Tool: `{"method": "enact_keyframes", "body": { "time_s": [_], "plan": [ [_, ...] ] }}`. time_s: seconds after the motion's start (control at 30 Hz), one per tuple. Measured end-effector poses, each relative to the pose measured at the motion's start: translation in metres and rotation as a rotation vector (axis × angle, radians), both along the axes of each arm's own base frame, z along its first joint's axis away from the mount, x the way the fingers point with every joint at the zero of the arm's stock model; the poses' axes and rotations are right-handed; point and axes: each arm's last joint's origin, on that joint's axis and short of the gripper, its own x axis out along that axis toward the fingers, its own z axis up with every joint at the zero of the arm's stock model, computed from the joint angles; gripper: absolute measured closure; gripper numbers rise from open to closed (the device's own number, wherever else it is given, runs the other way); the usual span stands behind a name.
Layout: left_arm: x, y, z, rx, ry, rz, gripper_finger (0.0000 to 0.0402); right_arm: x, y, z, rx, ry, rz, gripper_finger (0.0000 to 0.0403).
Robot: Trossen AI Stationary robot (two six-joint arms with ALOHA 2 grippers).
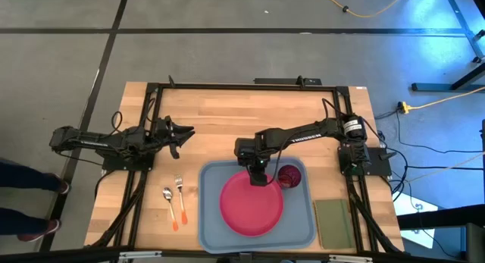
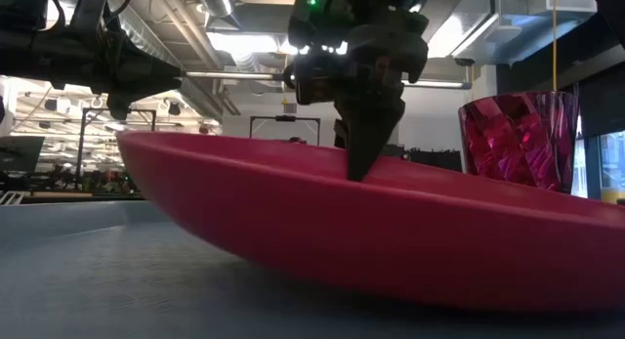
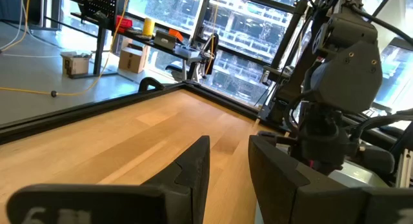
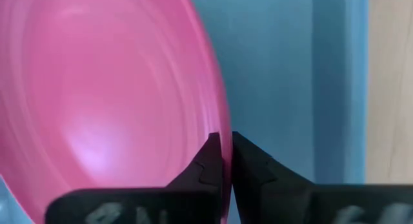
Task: Pick and place plate/cup/fork/spoon on tray
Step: Put the pink plate on the blue tray
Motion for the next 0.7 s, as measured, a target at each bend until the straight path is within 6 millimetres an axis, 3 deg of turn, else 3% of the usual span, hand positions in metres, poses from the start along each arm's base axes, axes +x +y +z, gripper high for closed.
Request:
{"method": "enact_keyframes", "body": {
  "time_s": [0.7],
  "plan": [
    [0.0000, 0.0000, 0.0000, 0.000, 0.000, 0.000, 0.0302, 0.0001, -0.0006, -0.0012, -0.029, 0.014, -0.079, 0.0377]
  ]
}}
